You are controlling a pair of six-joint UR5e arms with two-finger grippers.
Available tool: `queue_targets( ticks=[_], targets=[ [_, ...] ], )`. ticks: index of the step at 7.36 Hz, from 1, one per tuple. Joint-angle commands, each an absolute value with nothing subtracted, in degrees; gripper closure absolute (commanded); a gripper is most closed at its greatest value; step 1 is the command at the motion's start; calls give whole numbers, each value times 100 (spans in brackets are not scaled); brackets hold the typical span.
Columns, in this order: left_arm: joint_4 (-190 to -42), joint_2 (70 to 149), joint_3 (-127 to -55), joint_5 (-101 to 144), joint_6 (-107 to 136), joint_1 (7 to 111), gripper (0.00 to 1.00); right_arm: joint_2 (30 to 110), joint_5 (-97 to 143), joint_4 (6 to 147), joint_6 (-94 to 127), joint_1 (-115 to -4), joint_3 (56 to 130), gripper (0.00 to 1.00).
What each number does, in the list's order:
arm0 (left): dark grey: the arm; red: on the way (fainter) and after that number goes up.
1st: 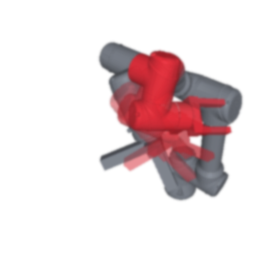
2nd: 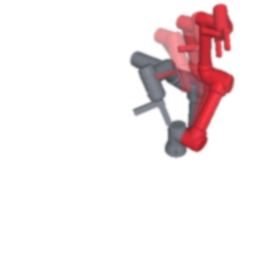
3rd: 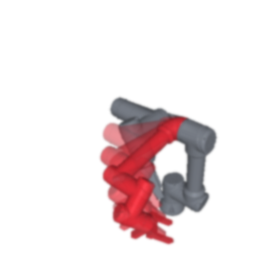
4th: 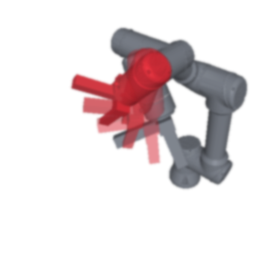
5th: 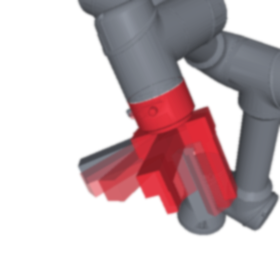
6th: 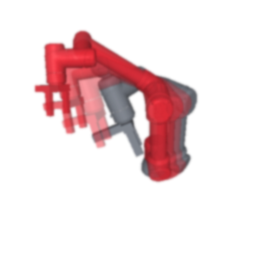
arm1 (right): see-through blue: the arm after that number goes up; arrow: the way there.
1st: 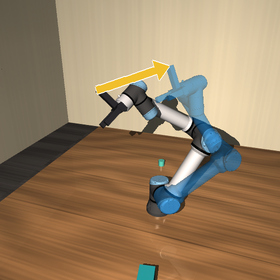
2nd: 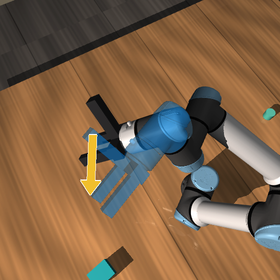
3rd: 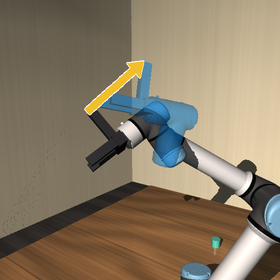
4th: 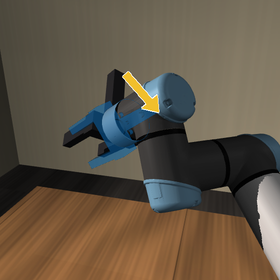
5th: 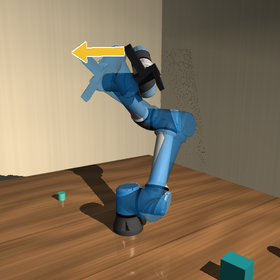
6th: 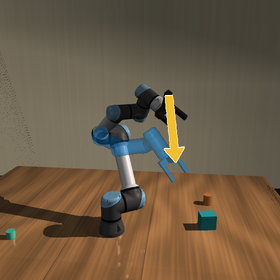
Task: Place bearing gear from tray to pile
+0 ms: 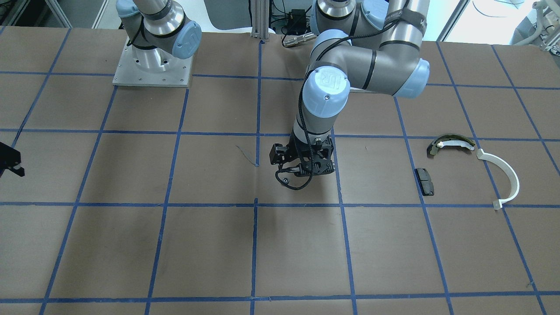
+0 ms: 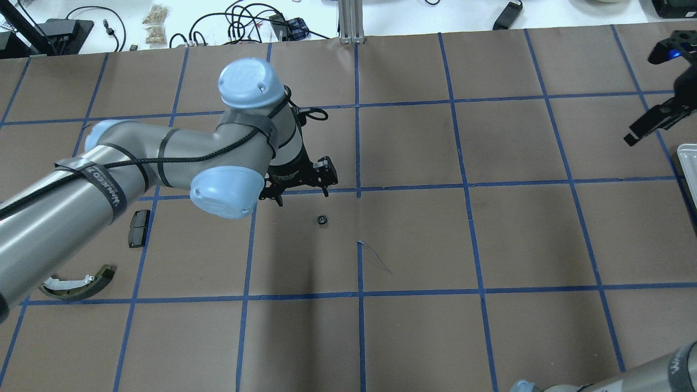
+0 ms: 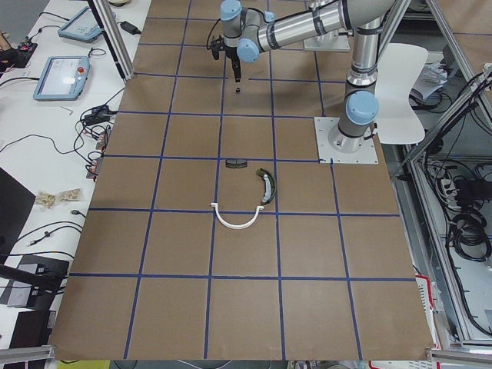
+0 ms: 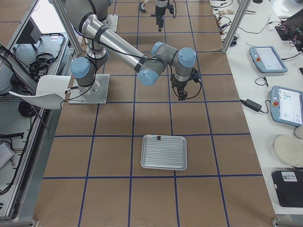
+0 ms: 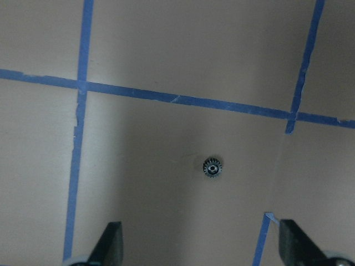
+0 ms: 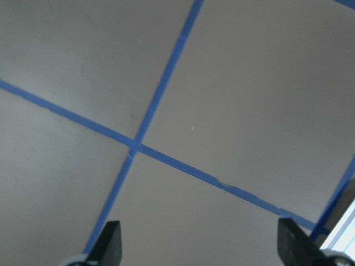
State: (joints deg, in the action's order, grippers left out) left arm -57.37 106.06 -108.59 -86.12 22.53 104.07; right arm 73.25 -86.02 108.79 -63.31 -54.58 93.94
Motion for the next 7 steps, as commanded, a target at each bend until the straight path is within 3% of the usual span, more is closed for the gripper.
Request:
queue_targets(
  ticks=[1, 7],
  targets=[
    [-4286, 11029, -11704, -8622, 2346, 10582, 0, 7251, -8543, 10916, -8403, -4557, 9369, 0],
    [-3999, 11434, -11365, -8894, 2443, 10740, 0, 6417, -8297, 11267, -11055, -3656, 9378, 0]
  ],
)
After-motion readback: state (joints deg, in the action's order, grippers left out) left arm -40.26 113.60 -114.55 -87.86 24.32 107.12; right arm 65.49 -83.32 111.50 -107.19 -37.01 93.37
